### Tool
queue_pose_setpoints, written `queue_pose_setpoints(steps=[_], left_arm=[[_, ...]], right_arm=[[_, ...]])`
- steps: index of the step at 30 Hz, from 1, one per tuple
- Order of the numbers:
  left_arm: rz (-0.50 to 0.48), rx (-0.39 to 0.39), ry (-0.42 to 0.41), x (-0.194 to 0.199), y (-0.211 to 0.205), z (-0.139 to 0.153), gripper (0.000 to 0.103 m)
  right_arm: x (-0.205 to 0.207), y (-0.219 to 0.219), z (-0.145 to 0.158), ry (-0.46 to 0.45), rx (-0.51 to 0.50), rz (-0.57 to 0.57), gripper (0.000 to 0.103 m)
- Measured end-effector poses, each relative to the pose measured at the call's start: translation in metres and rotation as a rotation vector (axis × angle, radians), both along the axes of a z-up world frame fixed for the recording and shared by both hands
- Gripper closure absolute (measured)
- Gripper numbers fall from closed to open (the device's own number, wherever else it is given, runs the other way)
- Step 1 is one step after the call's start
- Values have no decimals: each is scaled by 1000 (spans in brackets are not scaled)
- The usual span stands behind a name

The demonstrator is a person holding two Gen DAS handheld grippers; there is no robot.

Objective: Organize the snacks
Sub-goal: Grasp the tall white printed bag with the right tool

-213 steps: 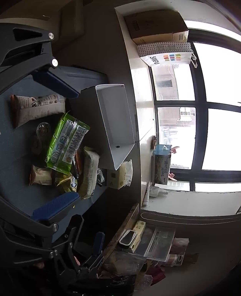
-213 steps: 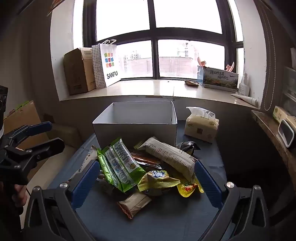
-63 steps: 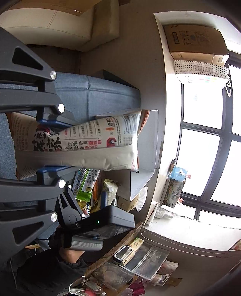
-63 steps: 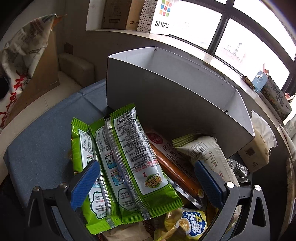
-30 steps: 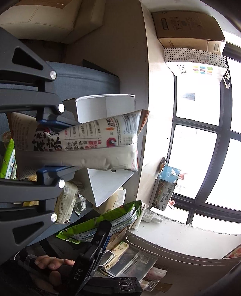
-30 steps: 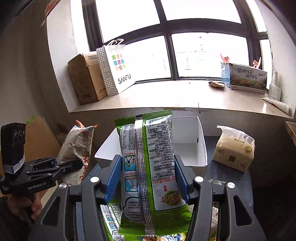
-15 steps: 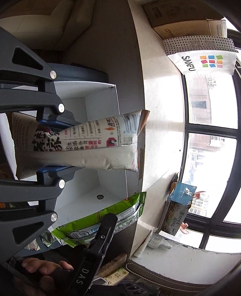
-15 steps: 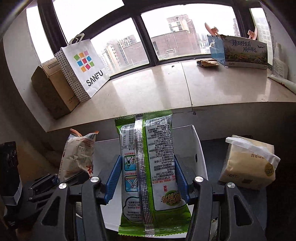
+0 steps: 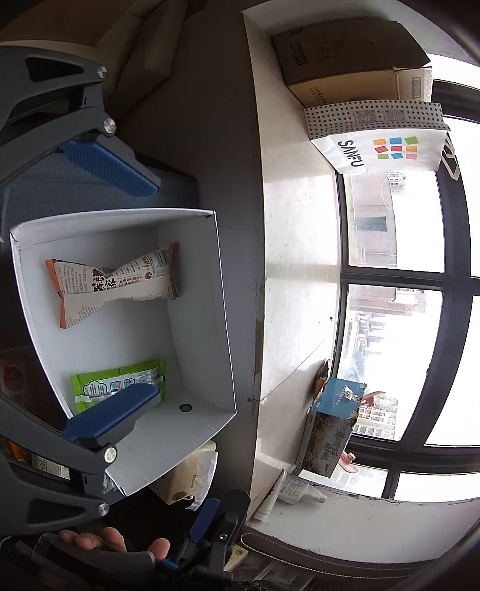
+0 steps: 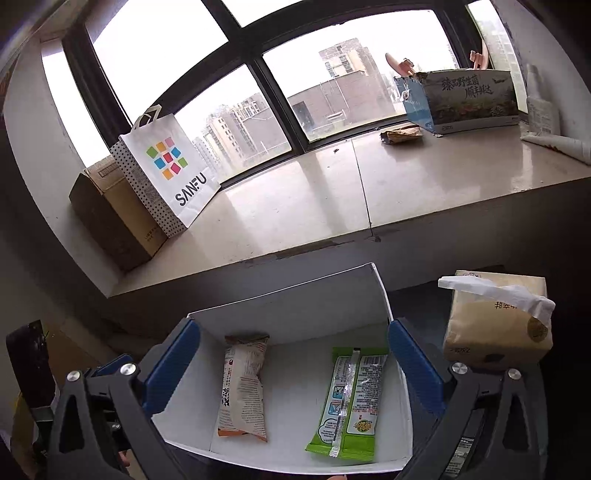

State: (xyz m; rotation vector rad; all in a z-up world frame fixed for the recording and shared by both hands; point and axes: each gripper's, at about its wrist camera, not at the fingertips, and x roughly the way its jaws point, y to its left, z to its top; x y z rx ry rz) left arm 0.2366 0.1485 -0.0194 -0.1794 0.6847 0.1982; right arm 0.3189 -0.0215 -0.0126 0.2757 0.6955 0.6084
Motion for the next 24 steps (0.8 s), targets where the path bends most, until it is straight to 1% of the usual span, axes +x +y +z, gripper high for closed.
queue_pose_setpoints(steps=[2,3,5,6,7,9,12,15,18,21,24], left_arm=[[-21,34,-32,-14,-8,11,0],[-32,33,-46,-21,-12,16,0],[-49,5,-81,-39,-19,24,0],[-55,12,-112,-49,-24,28,0],[-58,35,-146,-61,-30,33,0],[-69,75,-184,-84,-44,41,0],[-107,47,-177,-111,-59,50,0],[-147,36,-175,-141,-78,54,0],[-158,22,-175,-170,-93,51,0],[-178,-23,-179,-196,-103,39,0],[-185,-42,-161,-214,-111,24,0]], right_arm=[[-16,-8,12,-49,14,10,0],[-25,-11,18,-73,7,7,0],[-45,-18,28,-134,-1,22,0],[-57,-22,33,-163,-6,35,0],[-68,-26,37,-189,-9,50,0],[-91,-31,43,-224,-19,81,0],[-125,-41,50,-261,-45,126,0],[-158,-54,52,-267,-83,157,0],[-191,-74,50,-281,-98,143,0],[-224,-95,38,-296,-111,110,0],[-248,-111,15,-270,-139,83,0]])
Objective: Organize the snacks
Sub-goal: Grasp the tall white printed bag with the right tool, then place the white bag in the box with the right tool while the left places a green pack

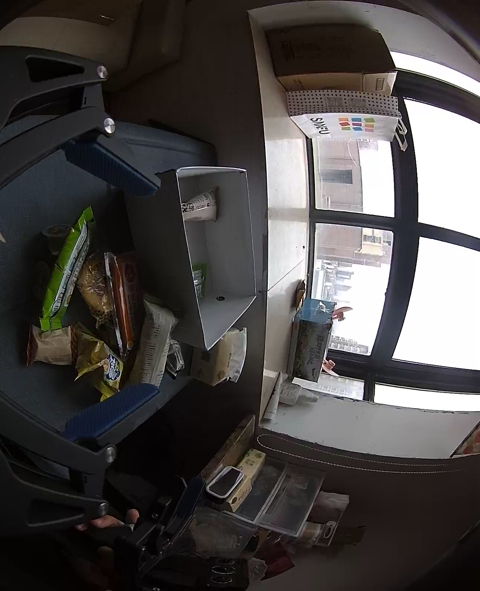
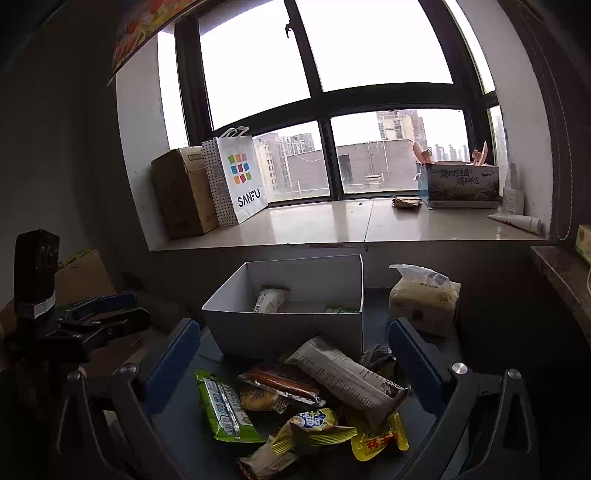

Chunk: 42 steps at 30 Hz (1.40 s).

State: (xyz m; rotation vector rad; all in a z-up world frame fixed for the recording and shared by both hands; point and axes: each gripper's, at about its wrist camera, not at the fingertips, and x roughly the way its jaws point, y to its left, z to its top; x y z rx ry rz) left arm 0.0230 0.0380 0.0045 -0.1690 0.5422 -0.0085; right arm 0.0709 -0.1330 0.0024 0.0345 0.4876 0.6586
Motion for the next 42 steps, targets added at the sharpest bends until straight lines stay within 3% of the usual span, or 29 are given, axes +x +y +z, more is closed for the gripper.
queue_pose_setpoints(steps=[4,9,15,21,29,30,31,32,34,37,42], left_arm=[[-31,-4,40,-11,-7,-18,0],[-11,-26,78,-9,-2,-32,0],[-4,-66,113,-7,3,-42,0],[12,-97,143,-8,13,-50,0],[19,-173,197,-6,27,-69,0],[17,-188,204,-5,28,-71,0],[16,-197,209,-5,29,-73,0],[19,-201,213,-4,29,-75,0],[22,-208,221,-3,29,-78,0],[21,-227,232,-3,31,-84,0],[27,-268,266,6,34,-96,0]], right_arm=[[-15,-14,-36,38,-66,-33,0],[0,-11,-68,72,-187,-46,0],[57,23,-87,83,-324,28,0],[113,61,-107,139,-388,96,0],[152,81,-142,259,-477,187,0],[155,81,-146,284,-470,197,3],[158,77,-147,320,-421,217,15],[159,73,-146,362,-363,245,38],[159,69,-145,396,-325,249,53],[147,67,-138,362,-339,261,61],[128,50,-117,317,-302,246,63]])
